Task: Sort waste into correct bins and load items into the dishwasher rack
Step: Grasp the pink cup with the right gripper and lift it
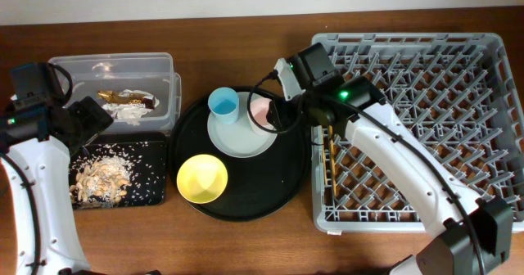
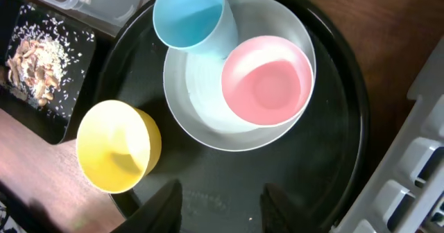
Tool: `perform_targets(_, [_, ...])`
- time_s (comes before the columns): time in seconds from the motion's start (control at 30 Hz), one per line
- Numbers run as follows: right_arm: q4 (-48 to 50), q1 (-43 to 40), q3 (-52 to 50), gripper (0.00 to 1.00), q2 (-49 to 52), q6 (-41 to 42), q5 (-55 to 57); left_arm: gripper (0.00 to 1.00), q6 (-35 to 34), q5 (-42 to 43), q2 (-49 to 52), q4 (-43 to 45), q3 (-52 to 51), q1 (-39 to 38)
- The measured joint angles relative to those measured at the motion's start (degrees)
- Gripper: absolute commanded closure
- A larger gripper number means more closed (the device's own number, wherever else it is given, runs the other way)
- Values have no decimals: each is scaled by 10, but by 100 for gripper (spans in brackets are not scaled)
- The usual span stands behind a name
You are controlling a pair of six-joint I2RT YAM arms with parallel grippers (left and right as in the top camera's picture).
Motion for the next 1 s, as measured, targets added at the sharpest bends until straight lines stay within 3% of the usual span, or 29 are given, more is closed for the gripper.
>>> perform_targets(0.23, [96,54,2,62,79,-156,78,1,0,0,0,0,0,0])
perform_targets(0.4, [115,60,2,62,121,-165,103,1,0,0,0,0,0,0])
perform_targets(0.47, [124,64,2,81,167,-195,106,1,0,0,0,0,0,0])
perform_targets(0.57, [132,68,2,91,186,-207,108,1,0,0,0,0,0,0])
perform_targets(0.77, [129,68,3,81,183,-211,108,1,0,0,0,0,0,0])
perform_targets(0.97, [112,68,5,82,177,-212,108,1,0,0,0,0,0,0])
perform_targets(1.0, [103,68,5,91,177,-212,108,1,0,0,0,0,0,0])
